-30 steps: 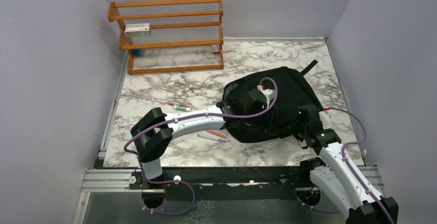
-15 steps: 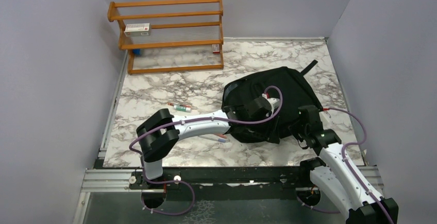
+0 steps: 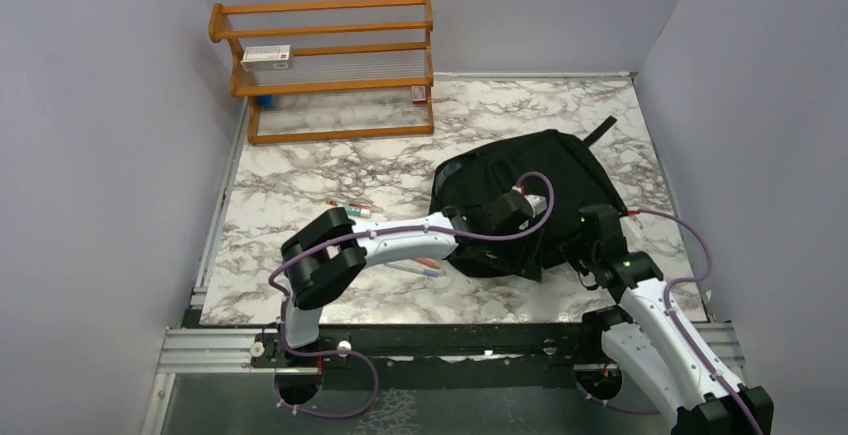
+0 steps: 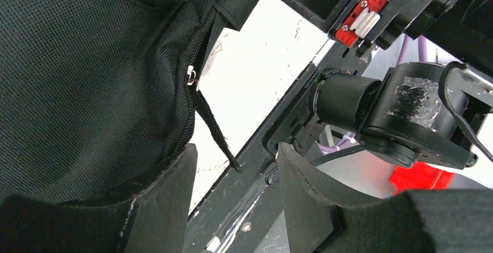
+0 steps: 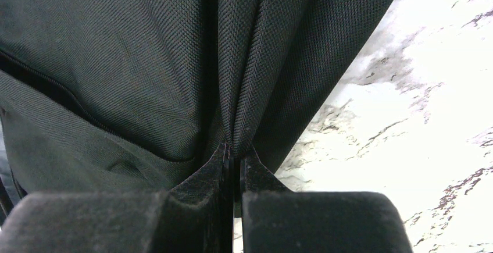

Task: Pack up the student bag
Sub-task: Zip the student bag at the center of the board.

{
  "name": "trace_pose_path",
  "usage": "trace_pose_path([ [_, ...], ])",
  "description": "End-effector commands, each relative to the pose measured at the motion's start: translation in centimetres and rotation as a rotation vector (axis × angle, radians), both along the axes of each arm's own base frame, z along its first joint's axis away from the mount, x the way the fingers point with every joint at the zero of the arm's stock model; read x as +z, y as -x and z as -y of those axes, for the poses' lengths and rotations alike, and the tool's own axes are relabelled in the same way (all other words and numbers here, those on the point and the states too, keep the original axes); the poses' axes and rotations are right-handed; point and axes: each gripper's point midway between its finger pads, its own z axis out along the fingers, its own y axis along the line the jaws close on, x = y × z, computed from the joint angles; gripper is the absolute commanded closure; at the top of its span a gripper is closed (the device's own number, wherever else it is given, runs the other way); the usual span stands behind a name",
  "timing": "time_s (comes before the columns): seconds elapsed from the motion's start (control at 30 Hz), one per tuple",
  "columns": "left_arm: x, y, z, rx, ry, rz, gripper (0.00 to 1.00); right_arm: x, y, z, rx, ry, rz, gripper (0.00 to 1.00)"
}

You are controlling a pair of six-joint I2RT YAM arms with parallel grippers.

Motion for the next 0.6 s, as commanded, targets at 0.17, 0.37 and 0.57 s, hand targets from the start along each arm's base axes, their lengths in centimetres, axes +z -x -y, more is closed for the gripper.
trace_pose_path([
  [0.17, 0.9, -3.2, 0.9, 0.015, 0.023, 0.05, 0.46, 0.0, 0.2, 0.4, -0.015, 0.007, 0.003, 0.99],
  [0.37, -0.1, -3.6, 1.0, -0.004, 0.005, 0.048, 0.52, -0.2, 0.4, 0.4, -0.015, 0.007, 0.0, 0.99],
  [0.57, -1.0, -3.3, 0.8, -0.033, -0.011, 0.04, 0.53, -0.4, 0.5, 0.5, -0.017, 0.01, -0.003, 0.99],
])
